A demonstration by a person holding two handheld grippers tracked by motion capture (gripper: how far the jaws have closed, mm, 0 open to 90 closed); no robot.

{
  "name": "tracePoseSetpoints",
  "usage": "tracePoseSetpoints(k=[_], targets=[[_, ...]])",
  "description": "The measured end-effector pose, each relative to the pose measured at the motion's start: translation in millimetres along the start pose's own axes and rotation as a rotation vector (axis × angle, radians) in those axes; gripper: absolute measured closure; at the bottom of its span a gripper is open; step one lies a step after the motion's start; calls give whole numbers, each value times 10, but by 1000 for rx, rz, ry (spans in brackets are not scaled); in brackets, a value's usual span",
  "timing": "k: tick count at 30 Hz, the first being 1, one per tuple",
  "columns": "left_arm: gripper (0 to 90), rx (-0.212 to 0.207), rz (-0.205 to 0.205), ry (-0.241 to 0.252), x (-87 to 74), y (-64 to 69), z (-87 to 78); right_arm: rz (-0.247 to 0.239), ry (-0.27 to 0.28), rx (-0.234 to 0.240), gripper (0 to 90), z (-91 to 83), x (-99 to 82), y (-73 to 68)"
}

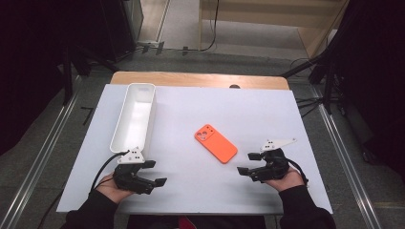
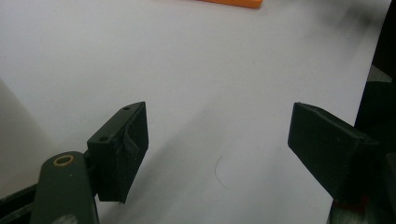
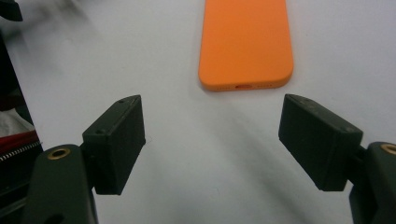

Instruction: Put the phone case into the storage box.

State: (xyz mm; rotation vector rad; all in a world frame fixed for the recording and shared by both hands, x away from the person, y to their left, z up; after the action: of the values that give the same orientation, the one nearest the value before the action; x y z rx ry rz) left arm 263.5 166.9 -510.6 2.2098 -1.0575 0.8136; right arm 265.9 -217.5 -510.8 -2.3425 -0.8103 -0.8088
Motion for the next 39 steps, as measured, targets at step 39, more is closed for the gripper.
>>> tracePoseSetpoints(k=[39], targets=[[202,-18,-16,-33,-30,-15,20,-33,46,-40,17,-38,522,54]])
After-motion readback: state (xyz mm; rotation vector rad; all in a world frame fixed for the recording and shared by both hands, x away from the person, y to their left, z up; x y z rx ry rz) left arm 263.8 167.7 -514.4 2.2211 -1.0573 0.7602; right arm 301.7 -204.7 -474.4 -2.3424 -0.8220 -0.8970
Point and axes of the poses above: each handheld gripper's, and its own axes: z roughly forward along the jaws, x roughly out of its top, y roughly to its right, the point moved 4 cm from there along z, roughly forward along the jaws
